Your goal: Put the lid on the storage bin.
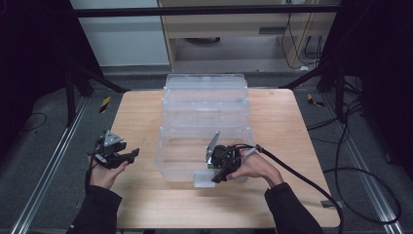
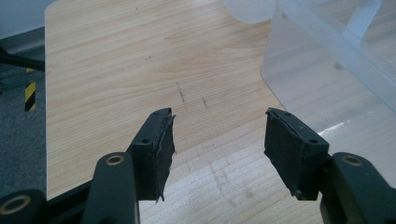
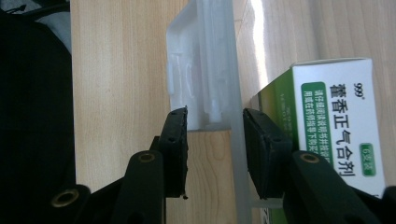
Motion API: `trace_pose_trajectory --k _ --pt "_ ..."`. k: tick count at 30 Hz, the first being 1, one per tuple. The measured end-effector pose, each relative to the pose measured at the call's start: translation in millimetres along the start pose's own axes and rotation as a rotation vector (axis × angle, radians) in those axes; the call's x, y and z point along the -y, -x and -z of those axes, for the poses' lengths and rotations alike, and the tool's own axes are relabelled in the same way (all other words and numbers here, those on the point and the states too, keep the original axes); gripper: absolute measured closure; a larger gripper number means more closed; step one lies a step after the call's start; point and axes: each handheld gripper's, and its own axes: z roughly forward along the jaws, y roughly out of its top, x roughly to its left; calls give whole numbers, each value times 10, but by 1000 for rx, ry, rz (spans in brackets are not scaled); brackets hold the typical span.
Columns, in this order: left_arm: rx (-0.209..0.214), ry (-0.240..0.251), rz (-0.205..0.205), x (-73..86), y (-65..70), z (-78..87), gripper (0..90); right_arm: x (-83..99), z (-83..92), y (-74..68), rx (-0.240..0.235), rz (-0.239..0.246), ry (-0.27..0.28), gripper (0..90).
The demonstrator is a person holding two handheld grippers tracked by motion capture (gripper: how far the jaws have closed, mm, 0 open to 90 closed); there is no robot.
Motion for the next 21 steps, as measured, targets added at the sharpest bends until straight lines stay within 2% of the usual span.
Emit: trace_pose_trajectory --k 7,15,21 --pt "27 43 -28 -173 -10 107 412 0 1 0 -1 1 -2 619" --pt "32 54 -114 -430 40 155 406 0 -1 0 2 10 3 620" --pt "41 49 -206 -655 128 201 396 0 0 -2 4 16 2 621"
